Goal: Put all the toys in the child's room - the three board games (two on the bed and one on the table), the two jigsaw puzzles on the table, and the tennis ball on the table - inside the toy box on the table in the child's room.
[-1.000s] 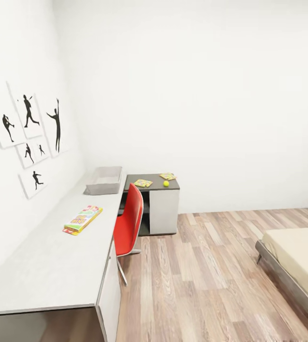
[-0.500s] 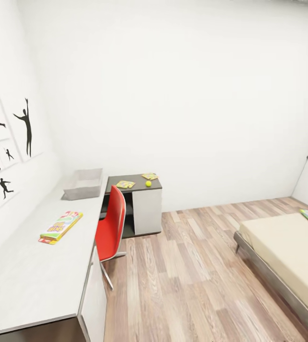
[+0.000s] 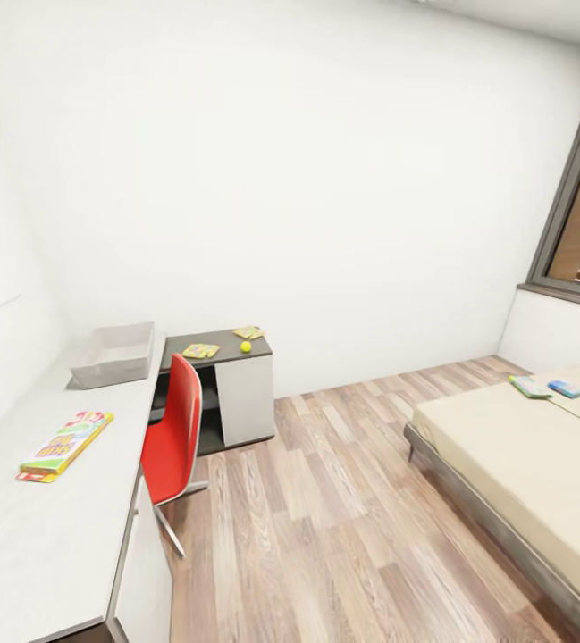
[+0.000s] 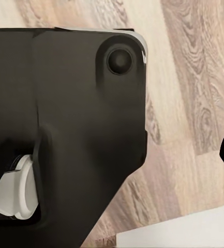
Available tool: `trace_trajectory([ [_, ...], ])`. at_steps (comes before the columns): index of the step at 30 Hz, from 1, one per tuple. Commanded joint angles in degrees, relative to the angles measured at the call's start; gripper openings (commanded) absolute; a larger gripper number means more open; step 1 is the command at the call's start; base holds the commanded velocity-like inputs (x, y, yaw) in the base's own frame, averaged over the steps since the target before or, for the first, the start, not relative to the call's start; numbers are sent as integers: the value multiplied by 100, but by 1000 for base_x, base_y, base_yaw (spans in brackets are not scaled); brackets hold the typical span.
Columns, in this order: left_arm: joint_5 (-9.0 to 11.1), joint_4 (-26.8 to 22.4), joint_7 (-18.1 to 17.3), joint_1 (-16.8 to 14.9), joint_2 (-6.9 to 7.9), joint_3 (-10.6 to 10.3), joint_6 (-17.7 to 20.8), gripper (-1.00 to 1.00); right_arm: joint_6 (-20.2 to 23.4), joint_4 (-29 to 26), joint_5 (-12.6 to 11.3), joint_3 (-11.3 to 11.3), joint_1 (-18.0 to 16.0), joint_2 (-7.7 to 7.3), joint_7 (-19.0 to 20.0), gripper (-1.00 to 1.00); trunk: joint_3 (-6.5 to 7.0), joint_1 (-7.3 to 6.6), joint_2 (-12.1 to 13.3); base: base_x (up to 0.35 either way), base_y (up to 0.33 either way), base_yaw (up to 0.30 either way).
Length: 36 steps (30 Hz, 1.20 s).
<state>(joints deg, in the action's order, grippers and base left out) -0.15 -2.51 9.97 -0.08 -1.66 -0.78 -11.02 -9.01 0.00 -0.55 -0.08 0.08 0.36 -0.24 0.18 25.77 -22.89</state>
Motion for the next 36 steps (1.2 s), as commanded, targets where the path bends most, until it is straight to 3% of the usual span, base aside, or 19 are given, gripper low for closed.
trace_trajectory([
  [1,-2,5,23,-1,-1,-10,-19,100,-17,0,-6,-1,1,1,-2,100,-1,2,-3,0,0,-271],
  [36,-2,5,23,-1,7,-18,-92,100,-22,0,-11,8,1,0,-2,100,-1,2,-3,0,0,-271],
])
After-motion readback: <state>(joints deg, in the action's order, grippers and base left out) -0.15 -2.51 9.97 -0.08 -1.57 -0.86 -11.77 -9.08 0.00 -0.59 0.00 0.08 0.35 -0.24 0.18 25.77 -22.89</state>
